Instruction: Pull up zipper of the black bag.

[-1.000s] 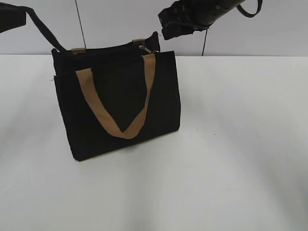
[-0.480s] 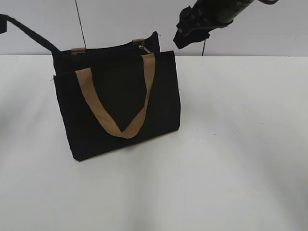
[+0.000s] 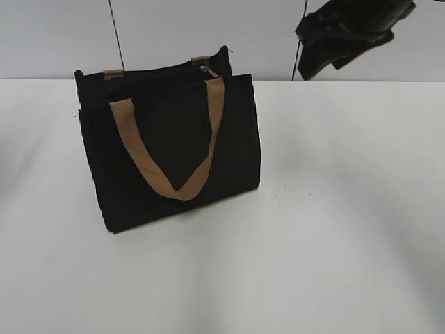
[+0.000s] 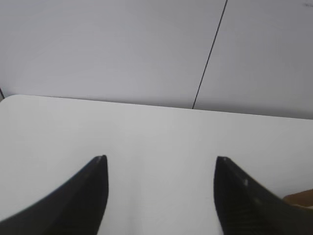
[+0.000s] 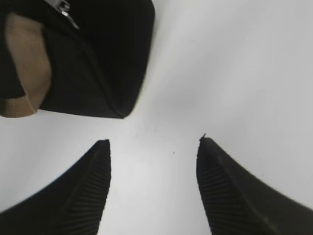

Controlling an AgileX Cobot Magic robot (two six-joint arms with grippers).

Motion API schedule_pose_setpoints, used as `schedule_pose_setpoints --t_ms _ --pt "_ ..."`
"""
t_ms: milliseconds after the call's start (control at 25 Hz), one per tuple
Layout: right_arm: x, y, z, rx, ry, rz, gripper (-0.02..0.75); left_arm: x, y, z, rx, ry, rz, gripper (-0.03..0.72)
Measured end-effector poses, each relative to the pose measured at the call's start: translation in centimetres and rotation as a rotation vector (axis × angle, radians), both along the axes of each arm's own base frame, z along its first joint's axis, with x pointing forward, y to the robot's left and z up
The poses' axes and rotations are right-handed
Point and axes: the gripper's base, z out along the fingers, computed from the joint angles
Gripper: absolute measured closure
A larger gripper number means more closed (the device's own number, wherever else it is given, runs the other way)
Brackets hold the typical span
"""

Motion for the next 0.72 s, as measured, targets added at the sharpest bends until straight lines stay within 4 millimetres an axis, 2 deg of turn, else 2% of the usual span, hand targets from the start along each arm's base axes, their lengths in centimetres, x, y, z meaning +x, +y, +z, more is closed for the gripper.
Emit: schedule_pose_setpoints --t_ms 360,600,720 --pt "1.2 -7.9 -0.5 0.001 0.151 -0.310 0.309 0.0 -0.2 -0.1 -0.027 0.005 -0.016 0.181" --pt "1.1 -12.7 -0.7 -0.002 0.233 -0.449 0.309 -0.1 -0.6 0.0 -0.043 0.007 -0.056 0.181" --pt "1.1 -15.7 -0.7 0.006 0.239 -0.530 0.309 -0.1 -0.8 0.0 -0.052 0.008 -0.077 0.181"
